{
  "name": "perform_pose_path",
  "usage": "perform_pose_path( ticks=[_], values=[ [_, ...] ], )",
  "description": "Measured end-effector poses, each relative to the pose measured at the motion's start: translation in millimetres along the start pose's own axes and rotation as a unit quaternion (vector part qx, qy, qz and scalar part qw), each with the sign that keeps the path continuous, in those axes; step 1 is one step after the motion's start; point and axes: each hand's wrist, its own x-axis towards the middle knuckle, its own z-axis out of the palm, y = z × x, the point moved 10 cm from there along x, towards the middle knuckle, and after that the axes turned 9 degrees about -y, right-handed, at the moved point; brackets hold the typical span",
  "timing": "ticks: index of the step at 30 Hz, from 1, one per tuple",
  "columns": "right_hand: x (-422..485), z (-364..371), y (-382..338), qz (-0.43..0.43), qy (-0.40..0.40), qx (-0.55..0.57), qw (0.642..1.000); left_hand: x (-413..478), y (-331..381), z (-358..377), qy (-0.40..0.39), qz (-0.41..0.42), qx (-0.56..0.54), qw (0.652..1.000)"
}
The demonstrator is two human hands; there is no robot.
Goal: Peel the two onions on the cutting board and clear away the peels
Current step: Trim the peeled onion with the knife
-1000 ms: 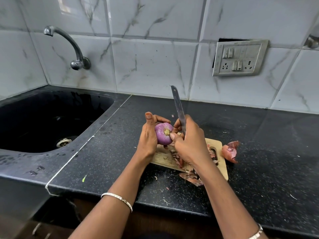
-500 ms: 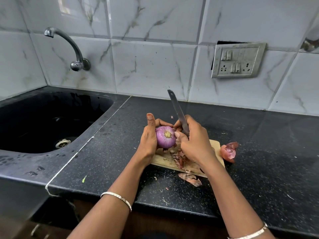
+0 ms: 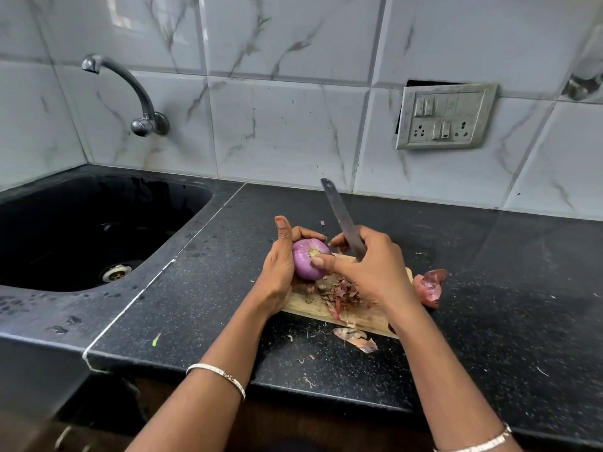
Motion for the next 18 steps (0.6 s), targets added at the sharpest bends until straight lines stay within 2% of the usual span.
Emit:
perform_pose_path(
  ticks=[2, 10, 14, 18],
  values=[
    [4.1, 7.9, 1.2, -0.001, -0.031, 0.006, 0.999, -1.2, -3.0, 1.2, -0.005, -0.017, -0.005, 1.000],
    [6.1, 0.0, 8.4, -0.009, -0.008, 0.025, 1.000, 0.0, -7.6, -5.7, 0.023, -0.031, -0.026, 0.999],
    [3.9, 10.0, 1.0, -0.039, -0.060, 0.034, 0.997, 0.5, -9.6, -5.5, 0.017, -0.037, -0.035, 0.999],
    [7.2, 8.4, -1.2, -0.039, -0.056, 0.012, 0.998, -0.2, -10.3, -6.6, 0.022, -0.042, -0.038, 0.998]
  ],
)
